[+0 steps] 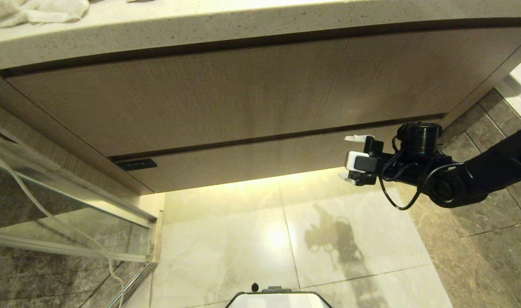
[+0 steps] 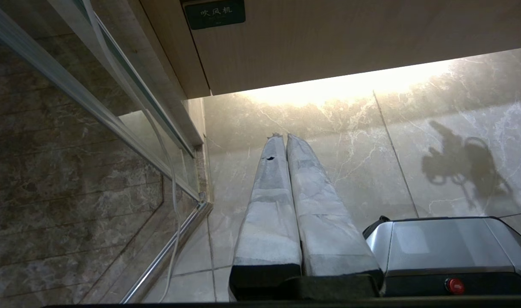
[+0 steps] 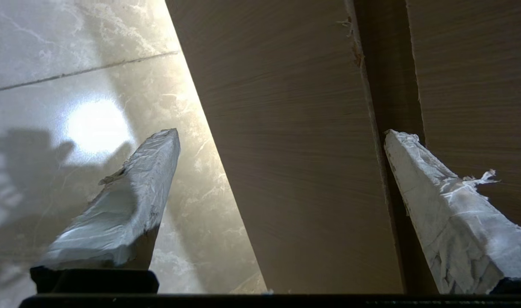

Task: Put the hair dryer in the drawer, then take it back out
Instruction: Pull open the drawer

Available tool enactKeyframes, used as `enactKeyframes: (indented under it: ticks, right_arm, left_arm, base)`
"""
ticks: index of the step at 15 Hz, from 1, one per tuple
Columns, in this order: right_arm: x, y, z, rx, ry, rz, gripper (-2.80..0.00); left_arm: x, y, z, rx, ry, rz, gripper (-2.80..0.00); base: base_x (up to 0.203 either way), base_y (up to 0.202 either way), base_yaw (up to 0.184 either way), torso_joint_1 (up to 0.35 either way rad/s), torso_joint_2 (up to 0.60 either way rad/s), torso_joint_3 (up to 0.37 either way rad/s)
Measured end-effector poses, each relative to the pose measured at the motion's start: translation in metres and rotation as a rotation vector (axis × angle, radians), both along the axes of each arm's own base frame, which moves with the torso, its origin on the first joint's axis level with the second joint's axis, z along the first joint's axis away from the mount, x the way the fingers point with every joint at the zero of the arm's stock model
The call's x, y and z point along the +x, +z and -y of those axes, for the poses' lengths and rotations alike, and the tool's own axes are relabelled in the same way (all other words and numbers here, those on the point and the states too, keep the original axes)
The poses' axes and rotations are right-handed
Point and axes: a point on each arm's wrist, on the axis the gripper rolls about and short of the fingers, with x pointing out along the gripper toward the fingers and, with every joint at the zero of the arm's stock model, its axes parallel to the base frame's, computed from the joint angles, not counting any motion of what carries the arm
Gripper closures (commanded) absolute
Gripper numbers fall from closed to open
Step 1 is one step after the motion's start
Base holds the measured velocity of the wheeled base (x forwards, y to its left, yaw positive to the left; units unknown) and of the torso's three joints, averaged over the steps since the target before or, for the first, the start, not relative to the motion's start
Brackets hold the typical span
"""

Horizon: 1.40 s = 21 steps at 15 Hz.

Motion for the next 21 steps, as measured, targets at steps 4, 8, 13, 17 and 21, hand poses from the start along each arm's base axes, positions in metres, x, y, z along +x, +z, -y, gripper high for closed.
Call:
enactKeyframes:
  ticks: [4, 8, 13, 17, 21]
  right_arm:
    - [0.012, 0.001, 0.0, 0.01, -0.005, 0.024, -2.8]
    - [0.017, -0.002, 0.002, 0.029, -0.017, 0.013, -2.8]
    - [0.025, -0.002, 0.004, 0.044, -0.027, 0.024, -2.8]
    - [0.034, -0.002, 0.008, 0.054, -0.026, 0.047, -2.8]
    - [0.039, -0.008, 0.008, 0.056, -0.024, 0.048, -2.8]
  left_arm:
    - [0.0, 0.0, 0.0, 0.0, 0.0, 0.0, 0.0]
    - [0.0, 0.0, 0.0, 0.0, 0.0, 0.0, 0.0]
    - [0.0, 0.0, 0.0, 0.0, 0.0, 0.0, 0.0]
    - [0.0, 0.0, 0.0, 0.0, 0.0, 0.0, 0.0]
    - [0.0, 0.0, 0.0, 0.0, 0.0, 0.0, 0.0]
  base:
    - [0.0, 0.0, 0.0, 0.0, 0.0, 0.0]
    - [0.0, 0.0, 0.0, 0.0, 0.0, 0.0]
    - [0.0, 0.0, 0.0, 0.0, 0.0, 0.0]
    - [0.0, 0.0, 0.0, 0.0, 0.0, 0.0]
    - [0.0, 0.0, 0.0, 0.0, 0.0, 0.0]
